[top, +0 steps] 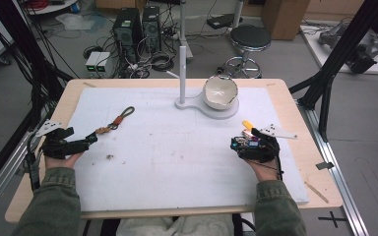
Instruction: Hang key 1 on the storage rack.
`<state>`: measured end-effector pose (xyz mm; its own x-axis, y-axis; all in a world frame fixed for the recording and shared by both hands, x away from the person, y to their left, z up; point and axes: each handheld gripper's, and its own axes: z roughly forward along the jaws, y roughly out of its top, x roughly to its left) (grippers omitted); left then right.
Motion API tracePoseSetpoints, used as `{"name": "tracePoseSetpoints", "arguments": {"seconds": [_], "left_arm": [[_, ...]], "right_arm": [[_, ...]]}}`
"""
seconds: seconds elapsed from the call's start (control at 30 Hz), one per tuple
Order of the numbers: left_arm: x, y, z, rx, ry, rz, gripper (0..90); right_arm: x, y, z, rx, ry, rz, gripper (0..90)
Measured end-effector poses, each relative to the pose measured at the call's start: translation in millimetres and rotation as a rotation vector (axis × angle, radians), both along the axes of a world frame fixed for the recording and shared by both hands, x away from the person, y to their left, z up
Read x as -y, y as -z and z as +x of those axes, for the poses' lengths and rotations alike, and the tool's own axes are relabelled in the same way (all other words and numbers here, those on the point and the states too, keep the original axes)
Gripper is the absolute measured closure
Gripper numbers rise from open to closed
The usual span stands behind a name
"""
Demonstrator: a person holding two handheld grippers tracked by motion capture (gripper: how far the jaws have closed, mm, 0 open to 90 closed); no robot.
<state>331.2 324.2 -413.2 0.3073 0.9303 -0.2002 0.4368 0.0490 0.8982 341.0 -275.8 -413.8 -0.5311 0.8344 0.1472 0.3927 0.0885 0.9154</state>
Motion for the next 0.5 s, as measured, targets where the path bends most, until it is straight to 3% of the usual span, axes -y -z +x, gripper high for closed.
{"name": "tracePoseSetpoints", "arguments": {"seconds": [0.5], "left_arm": [[0.4, 0.5, 0.3, -0.005, 0.004, 0.004, 1.7]], "right_arm": [[0.1, 0.0, 0.0, 0.001, -0.007, 0.003, 0.7]]}}
